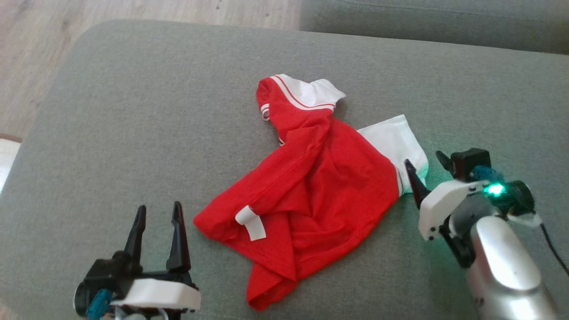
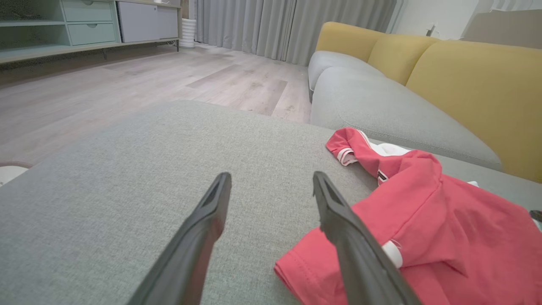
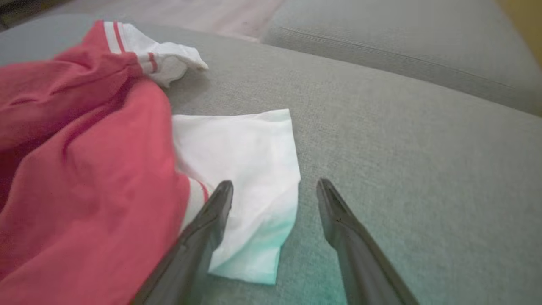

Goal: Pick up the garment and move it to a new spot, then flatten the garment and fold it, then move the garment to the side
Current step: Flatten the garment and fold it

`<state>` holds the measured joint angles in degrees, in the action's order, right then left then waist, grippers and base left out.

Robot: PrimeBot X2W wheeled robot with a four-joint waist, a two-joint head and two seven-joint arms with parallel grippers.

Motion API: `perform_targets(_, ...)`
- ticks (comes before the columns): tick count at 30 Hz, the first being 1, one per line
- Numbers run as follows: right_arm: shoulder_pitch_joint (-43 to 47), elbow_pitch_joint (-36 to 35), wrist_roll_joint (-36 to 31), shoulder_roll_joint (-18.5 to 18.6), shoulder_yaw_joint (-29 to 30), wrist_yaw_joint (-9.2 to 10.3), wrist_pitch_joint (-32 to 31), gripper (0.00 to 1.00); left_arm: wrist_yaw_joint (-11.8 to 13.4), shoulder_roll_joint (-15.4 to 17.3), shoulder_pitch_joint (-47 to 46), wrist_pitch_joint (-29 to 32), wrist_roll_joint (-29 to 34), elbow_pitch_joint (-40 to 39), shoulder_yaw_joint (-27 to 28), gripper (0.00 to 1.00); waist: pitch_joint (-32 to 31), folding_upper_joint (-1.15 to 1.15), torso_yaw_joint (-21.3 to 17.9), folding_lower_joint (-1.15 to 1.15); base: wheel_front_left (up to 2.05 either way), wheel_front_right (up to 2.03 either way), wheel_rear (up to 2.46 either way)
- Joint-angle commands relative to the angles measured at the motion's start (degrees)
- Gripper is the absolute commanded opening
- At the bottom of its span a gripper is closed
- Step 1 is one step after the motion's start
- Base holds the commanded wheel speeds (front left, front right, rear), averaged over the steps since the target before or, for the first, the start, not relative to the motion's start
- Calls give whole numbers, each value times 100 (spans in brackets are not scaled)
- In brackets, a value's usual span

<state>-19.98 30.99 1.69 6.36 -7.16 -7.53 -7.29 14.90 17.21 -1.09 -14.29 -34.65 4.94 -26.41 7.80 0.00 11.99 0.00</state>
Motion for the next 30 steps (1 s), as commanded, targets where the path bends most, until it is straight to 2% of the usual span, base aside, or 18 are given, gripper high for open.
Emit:
perform_targets(1,-345,0,-88,12,-11,4,-84,100,-30,36,-277,-62,66,-133,148,100,39,0,88,0,0,0,0)
perform_targets(7,-717,933,-189,-16,395,4,-443,100,-54,19,-316,-57,81,-79,107,100,112,0,307,0,0,0,0)
perform_targets(8,-763,1060,-177,-34,419,4,-478,95,-55,19,-309,-57,81,-70,110,100,116,0,319,0,0,0,0)
perform_targets(10,-846,1262,-133,-70,441,4,-488,35,-49,19,-290,-59,83,-57,114,100,118,0,328,0,0,0,0)
perform_targets(11,-884,1329,-111,-88,430,4,-445,25,-47,20,-281,-59,85,-52,116,100,114,0,322,0,0,0,0)
perform_targets(12,-918,1381,-85,-104,427,4,-374,0,-44,24,-268,-59,87,-47,120,100,103,0,305,0,0,0,0)
perform_targets(21,-1010,1455,0,-101,733,4,361,0,-8,71,-186,-45,89,-95,123,100,-79,0,-109,0,0,0,0)
perform_targets(30,24,725,-114,-265,1808,4,866,0,26,100,-99,-27,62,-143,122,100,-196,0,-595,0,0,0,0)
